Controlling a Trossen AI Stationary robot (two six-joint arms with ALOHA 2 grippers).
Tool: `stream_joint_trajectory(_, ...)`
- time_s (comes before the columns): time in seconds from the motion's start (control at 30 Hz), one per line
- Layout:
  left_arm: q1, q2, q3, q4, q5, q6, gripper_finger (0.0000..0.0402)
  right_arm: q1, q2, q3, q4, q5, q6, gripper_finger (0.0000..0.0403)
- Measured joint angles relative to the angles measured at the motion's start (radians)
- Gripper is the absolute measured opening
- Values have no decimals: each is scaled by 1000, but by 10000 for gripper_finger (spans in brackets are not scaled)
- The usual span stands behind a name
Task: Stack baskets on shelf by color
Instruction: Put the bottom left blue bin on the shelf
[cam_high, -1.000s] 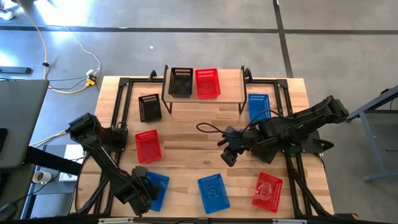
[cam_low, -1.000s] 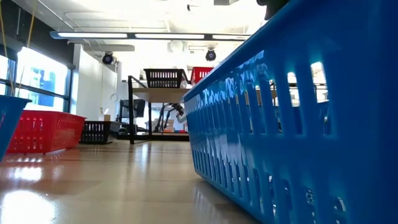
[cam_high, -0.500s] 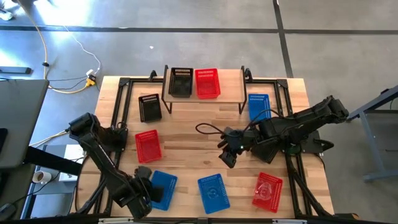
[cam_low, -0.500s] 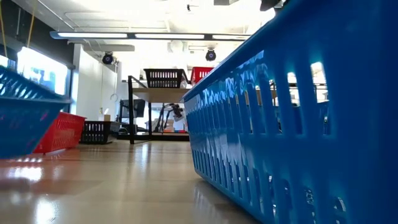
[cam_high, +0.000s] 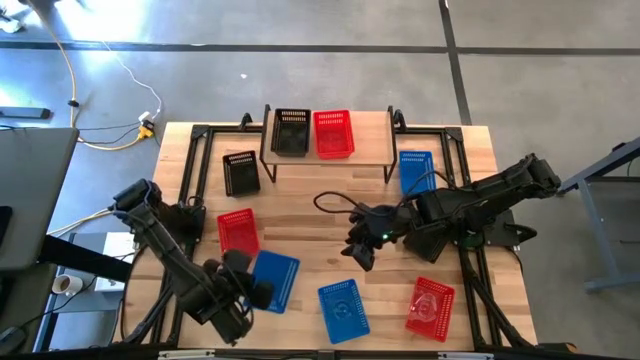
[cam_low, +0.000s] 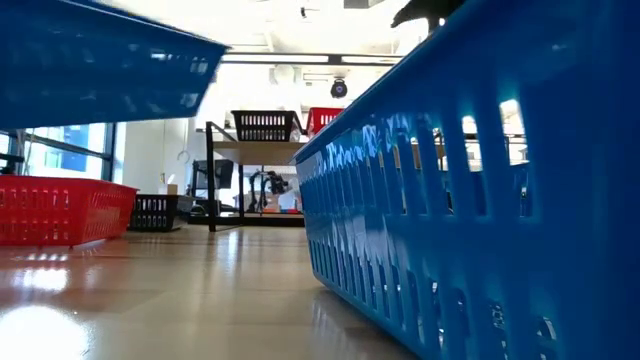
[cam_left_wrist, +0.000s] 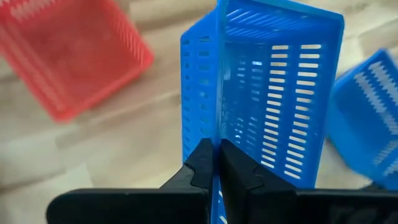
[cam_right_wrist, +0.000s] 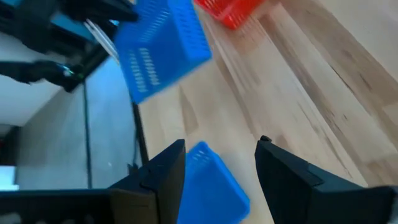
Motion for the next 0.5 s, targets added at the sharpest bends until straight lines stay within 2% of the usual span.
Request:
stream_joint_trajectory(0.17, 66, -5, 13, -16, -58, 84, 0, 0, 0, 0, 60, 71, 53, 177)
stream_joint_trajectory(0.5, 200, -38, 39, -6, -173, 261, 0, 0, 0, 0, 63, 194, 92, 177)
